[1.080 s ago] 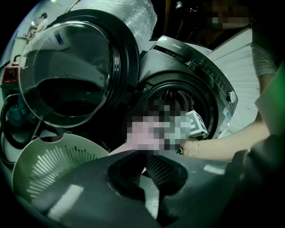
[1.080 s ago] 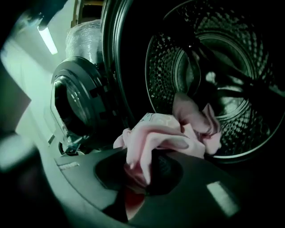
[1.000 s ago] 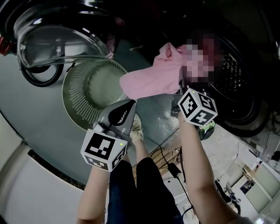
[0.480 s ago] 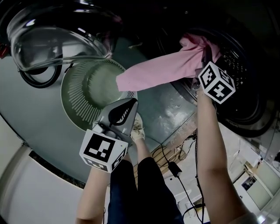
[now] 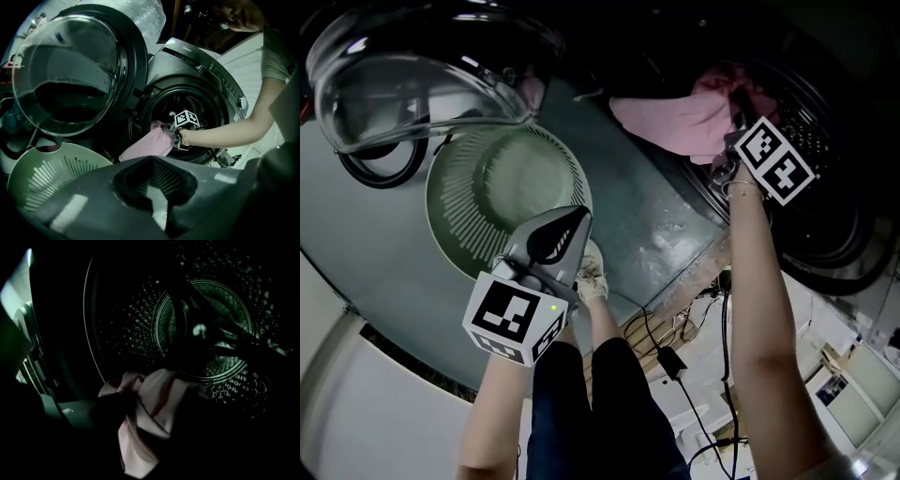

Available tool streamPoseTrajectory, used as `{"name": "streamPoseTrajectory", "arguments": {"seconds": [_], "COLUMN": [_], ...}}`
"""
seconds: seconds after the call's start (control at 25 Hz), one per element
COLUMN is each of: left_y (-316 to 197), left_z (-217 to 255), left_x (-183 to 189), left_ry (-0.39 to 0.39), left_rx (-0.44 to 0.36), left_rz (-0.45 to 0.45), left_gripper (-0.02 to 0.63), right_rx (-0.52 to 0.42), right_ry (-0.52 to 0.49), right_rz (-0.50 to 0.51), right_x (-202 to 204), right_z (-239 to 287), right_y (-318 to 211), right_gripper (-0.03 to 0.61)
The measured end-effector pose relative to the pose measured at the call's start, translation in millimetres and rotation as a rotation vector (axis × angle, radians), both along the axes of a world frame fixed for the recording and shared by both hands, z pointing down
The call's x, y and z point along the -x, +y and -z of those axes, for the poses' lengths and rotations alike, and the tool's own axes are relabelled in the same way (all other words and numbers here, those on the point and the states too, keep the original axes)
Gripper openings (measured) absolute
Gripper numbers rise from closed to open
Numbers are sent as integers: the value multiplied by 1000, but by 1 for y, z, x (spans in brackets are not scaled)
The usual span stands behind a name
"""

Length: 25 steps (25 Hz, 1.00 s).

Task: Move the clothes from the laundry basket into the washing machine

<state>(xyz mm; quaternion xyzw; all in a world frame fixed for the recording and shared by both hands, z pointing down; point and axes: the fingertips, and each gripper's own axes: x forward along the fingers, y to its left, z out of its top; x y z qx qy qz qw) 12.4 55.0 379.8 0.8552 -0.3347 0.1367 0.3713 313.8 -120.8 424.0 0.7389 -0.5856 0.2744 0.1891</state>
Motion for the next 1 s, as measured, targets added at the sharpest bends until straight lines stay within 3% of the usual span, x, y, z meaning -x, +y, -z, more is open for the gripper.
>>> {"name": "streamPoseTrajectory", "arguments": {"seconds": [0.36,0.44,0.56,0.72,0.76,0.8,0.88,1.0], "left_y": [10,12,10,5,6,7,7,5], "left_z": [6,5,0,-5,-6,-8,-12,-16], "left_x": [-7,-9,-14,-17,-19,-20,-20,-20], "left_ry": [-5,-7,-8,-5,-1,1,-1,-12], "left_rx": [3,5,10,9,12,16,20,20], "left_rz": [-20,-21,-19,-15,-16,-17,-18,-11], "left_gripper": [3,3,3,3,3,3,3,3], "right_rx": [-34,5,128,249,278,311,372,385], "right_ry": [-48,-60,-74,-45,-6,48,146,146], "right_rz": [22,64,131,174,172,164,150,211], "right_x": [29,46,71,86,83,78,67,73], "right_z": [27,13,-30,-76,-84,-89,-95,-92], "right_y": [54,69,91,97,96,94,89,80], "right_gripper": [373,394,479,497,494,451,286,199]}}
